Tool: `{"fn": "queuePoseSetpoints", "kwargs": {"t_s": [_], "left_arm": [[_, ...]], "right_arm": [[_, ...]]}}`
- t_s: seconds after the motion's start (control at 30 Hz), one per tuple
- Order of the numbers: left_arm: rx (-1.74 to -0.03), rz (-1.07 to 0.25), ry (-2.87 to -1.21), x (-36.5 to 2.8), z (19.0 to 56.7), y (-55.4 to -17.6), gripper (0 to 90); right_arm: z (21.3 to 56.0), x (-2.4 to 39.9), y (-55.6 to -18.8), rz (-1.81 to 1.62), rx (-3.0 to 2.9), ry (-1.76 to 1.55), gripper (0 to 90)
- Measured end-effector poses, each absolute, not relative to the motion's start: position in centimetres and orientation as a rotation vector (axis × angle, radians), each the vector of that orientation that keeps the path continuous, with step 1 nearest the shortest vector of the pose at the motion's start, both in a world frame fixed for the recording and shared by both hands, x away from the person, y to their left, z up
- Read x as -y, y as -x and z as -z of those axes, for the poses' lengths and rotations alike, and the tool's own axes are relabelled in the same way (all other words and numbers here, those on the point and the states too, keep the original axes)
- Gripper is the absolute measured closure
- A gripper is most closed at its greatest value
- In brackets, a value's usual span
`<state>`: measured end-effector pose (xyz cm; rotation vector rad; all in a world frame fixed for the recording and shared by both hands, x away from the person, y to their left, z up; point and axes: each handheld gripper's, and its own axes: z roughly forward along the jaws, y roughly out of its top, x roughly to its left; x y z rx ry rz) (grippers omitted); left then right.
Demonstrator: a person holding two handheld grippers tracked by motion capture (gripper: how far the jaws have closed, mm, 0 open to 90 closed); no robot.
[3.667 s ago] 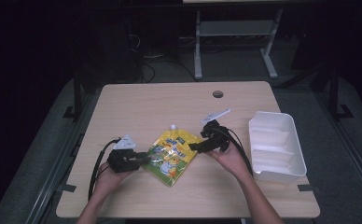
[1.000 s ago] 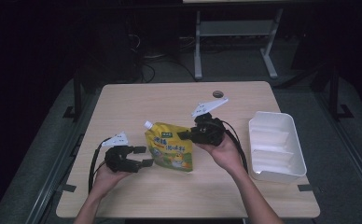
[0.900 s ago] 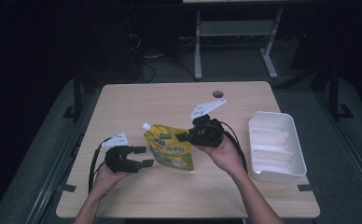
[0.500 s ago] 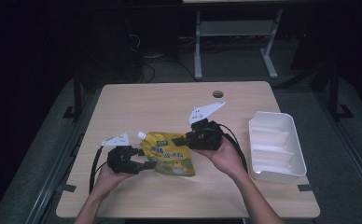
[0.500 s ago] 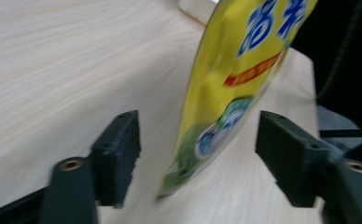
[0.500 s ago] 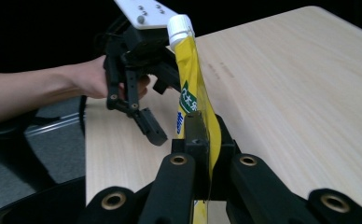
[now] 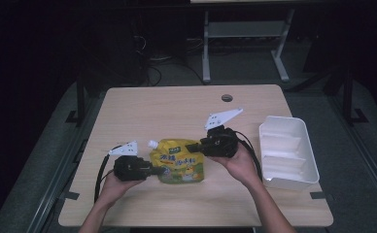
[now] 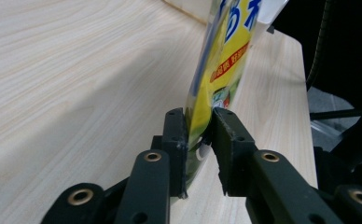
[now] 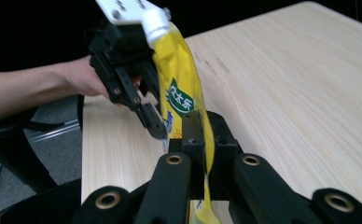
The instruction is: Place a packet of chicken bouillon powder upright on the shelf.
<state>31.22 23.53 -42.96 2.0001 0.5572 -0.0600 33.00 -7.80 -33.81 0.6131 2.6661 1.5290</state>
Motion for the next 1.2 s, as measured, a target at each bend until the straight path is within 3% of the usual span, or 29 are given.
{"fn": "queuePoseSetpoints", "kwargs": {"t_s": [0.23, 0.47, 0.63, 0.83, 1.2], "left_arm": [[-0.539, 0.061, -2.001, -23.1, 43.0, -31.1, 78.3], [-0.528, 0.052, -2.007, -23.0, 42.9, -30.9, 78.8], [-0.527, 0.046, -2.012, -22.9, 42.9, -30.8, 78.7], [-0.533, 0.026, -2.019, -22.9, 42.9, -30.9, 77.5], [-0.561, -0.035, -2.056, -23.5, 42.7, -30.5, 61.3]], "right_arm": [[34.7, 8.6, -33.6, -1.568, -2.687, -0.642, 73.6], [35.5, 7.8, -33.7, -1.509, -2.735, -0.633, 67.4], [36.3, 7.0, -33.9, -1.476, -2.77, -0.629, 70.6], [36.5, 6.7, -34.2, -1.492, -2.791, -0.603, 88.3], [36.0, 7.6, -34.2, -1.518, -2.826, -0.59, 89.8]]}}
